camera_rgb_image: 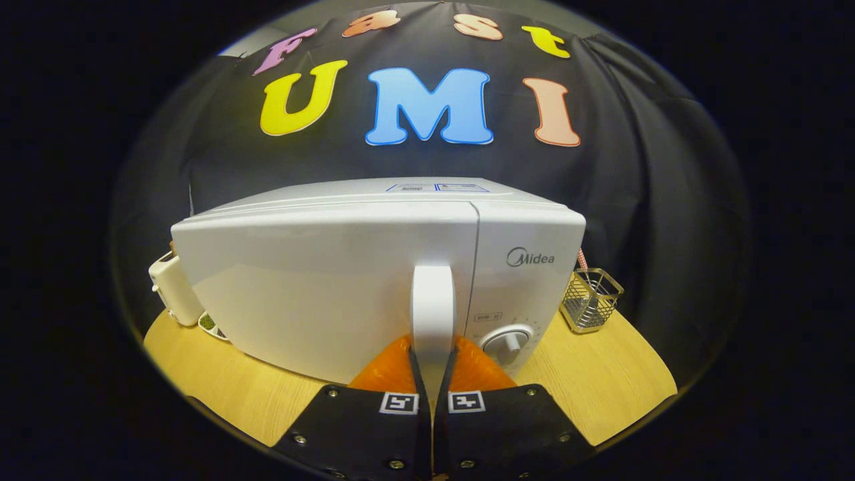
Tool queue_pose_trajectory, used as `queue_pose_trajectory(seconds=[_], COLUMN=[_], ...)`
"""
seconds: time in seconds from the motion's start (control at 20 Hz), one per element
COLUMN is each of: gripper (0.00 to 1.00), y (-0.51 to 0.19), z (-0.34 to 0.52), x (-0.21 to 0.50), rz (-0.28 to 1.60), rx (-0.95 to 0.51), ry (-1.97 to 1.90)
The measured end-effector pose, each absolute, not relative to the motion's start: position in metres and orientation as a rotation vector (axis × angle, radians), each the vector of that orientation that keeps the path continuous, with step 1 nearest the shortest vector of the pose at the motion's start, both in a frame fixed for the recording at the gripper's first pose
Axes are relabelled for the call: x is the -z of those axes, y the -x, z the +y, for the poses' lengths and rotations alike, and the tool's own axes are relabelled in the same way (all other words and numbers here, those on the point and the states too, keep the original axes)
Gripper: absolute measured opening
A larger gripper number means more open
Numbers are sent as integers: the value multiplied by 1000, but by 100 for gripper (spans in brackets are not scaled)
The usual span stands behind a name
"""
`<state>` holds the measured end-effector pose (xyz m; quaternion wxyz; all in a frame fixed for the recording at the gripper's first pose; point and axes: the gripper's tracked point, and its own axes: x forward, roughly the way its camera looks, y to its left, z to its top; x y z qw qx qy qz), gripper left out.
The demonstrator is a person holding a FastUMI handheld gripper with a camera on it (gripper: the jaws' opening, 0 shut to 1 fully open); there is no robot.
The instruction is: Open the microwave, put the food inside, and close the microwave door.
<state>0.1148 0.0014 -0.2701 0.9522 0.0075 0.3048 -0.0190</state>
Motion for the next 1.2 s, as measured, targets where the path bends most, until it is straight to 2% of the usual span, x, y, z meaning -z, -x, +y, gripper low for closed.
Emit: queue_pose_trajectory(seconds=[0.35, 1.0, 1.2], gripper=[2, 3, 13], y=[-106, 12, 37], z=[4, 62, 85], x=[269, 242, 237], rz=[672, 738, 757], rx=[25, -56, -70], ry=[9, -9, -47])
